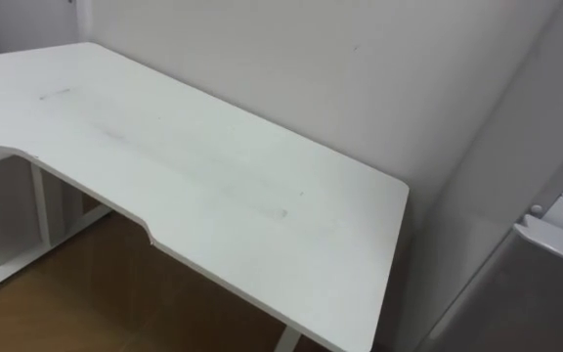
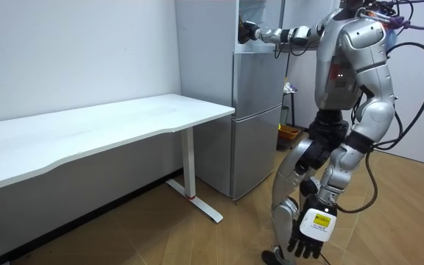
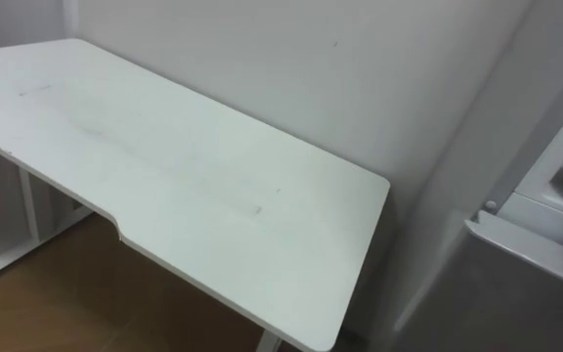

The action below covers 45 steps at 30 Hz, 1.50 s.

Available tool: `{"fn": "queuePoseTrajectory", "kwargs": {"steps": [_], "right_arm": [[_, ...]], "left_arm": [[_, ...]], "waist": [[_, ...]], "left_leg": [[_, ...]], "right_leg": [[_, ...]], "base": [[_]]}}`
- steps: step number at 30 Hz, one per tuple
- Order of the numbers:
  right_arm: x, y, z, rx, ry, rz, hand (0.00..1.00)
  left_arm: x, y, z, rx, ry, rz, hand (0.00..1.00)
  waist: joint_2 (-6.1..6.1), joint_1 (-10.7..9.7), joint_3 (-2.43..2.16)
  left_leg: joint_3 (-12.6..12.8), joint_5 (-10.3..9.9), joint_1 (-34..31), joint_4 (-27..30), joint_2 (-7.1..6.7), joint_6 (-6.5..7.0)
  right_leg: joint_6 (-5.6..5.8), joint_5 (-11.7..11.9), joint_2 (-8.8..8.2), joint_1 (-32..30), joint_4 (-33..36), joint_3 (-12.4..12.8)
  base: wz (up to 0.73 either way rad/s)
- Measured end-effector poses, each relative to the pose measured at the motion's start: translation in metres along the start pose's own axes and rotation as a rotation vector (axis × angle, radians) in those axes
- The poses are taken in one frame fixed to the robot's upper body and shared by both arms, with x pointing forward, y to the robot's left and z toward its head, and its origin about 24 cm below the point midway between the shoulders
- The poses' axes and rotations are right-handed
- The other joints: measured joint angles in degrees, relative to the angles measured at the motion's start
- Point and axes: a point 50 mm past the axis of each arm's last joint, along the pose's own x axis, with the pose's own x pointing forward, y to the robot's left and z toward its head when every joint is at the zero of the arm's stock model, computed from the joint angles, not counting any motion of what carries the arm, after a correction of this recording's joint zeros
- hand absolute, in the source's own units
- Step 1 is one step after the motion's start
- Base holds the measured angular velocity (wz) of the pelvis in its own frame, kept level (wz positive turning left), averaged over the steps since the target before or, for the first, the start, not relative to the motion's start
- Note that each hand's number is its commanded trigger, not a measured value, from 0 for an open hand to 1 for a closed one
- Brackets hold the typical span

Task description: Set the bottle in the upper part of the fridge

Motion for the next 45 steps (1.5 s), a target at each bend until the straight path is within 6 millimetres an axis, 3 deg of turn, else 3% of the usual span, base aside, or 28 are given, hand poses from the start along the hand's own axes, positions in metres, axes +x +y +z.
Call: {"fn": "queuePoseTrajectory", "kwargs": {"steps": [2,3,6,22,45], "right_arm": [[0.000,-0.001,0.000,0.005,0.003,0.001,0.65],[0.000,-0.001,0.000,0.002,0.002,0.004,0.32],[0.000,-0.001,0.001,0.003,0.001,0.006,0.00],[-0.001,-0.005,-0.020,0.041,0.101,0.060,0.00],[-0.004,-0.007,-0.029,0.061,0.120,0.104,0.00]], "left_arm": [[0.000,0.000,0.001,-0.001,0.003,-0.007,0.00],[0.000,-0.001,0.001,-0.001,0.001,-0.010,0.00],[0.001,-0.001,0.004,-0.002,-0.005,-0.013,0.00],[0.001,0.000,0.004,0.000,0.015,-0.004,0.00],[0.002,0.001,0.012,0.000,-0.009,0.002,0.00]], "waist": [[0.00,0.01,0.00],[0.00,0.01,0.00],[0.00,-0.03,0.00],[0.08,-0.10,-0.04],[0.56,-0.05,-0.35]], "left_leg": [[0.00,-0.02,0.02,0.00,0.00,0.01],[0.00,-0.02,0.03,0.01,0.00,0.01],[-0.01,-0.05,0.01,0.08,0.03,-0.02],[-0.19,-0.44,-0.49,1.48,0.02,-0.02],[-0.02,-0.81,-0.54,2.98,0.14,0.54]], "right_leg": [[0.00,0.01,0.00,0.00,0.00,0.02],[-0.01,0.02,0.01,0.00,0.00,0.02],[-0.05,0.10,0.03,0.00,0.04,0.02],[0.87,0.91,0.38,0.55,-1.08,0.03],[0.74,1.83,0.47,0.89,-1.00,0.42]], "base": [[0.00],[0.00],[0.00],[0.00],[0.00]]}}
